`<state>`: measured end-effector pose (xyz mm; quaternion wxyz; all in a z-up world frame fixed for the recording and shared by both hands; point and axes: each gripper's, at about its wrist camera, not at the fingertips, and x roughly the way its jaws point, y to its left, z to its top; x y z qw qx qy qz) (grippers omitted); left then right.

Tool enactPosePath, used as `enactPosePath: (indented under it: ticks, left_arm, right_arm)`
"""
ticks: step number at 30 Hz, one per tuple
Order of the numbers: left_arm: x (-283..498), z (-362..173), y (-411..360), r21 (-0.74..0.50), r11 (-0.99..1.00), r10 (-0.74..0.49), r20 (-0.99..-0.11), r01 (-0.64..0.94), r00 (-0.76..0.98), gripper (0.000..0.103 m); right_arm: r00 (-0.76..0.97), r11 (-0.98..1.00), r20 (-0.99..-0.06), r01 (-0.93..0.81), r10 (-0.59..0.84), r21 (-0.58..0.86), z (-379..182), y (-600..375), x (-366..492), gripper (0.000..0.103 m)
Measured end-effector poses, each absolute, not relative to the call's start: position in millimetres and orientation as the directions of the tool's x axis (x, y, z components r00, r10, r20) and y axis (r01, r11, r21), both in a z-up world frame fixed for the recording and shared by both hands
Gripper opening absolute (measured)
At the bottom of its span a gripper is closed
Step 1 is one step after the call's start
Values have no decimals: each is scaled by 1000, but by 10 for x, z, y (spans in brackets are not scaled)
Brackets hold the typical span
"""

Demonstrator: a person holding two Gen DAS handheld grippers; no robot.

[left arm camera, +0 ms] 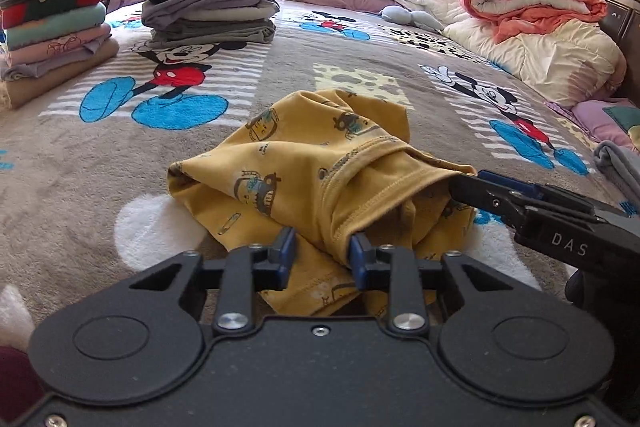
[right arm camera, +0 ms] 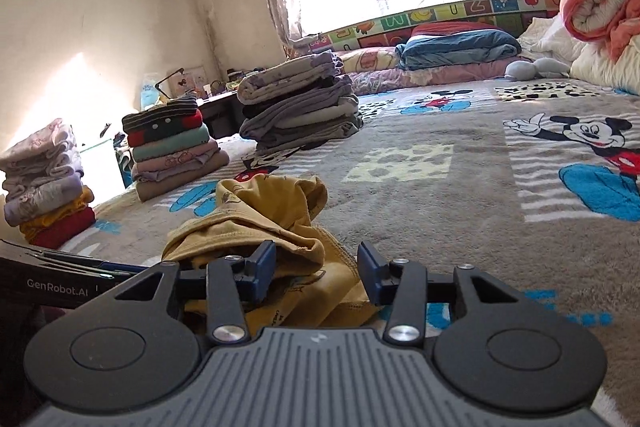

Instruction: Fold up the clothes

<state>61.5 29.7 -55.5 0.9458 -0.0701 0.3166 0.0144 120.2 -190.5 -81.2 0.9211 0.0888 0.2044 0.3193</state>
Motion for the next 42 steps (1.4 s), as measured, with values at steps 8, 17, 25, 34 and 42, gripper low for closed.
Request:
enactPosePath:
  ticks: [8, 17, 25, 34, 42]
  left_arm:
    - [580, -452, 502, -36, 991, 89, -543, -129, 835, 18]
    - [546, -384, 761, -106, 978, 107, -477, -177, 872, 18]
    - [592, -527, 821, -166, 971, 60, -530, -173, 846, 49]
    - [531, -561, 688, -210, 972, -27, -553, -108, 832, 44]
    - [477, -602, 351, -17, 998, 45, -507, -62, 861, 43]
  right_arm:
    - [682, 746, -305, -631, 665, 216, -781, -1628, 1306, 46]
    - [633, 688, -273, -691, 724, 222, -682, -1488, 1299, 23]
    - [631, 681, -260, -643, 731, 351, -716, -1622, 1417, 12]
    - [694, 707, -207, -583, 689, 400, -677, -1793, 1473, 5]
    - [770, 756, -132, -552, 624, 351, -477, -1959, 1313, 5]
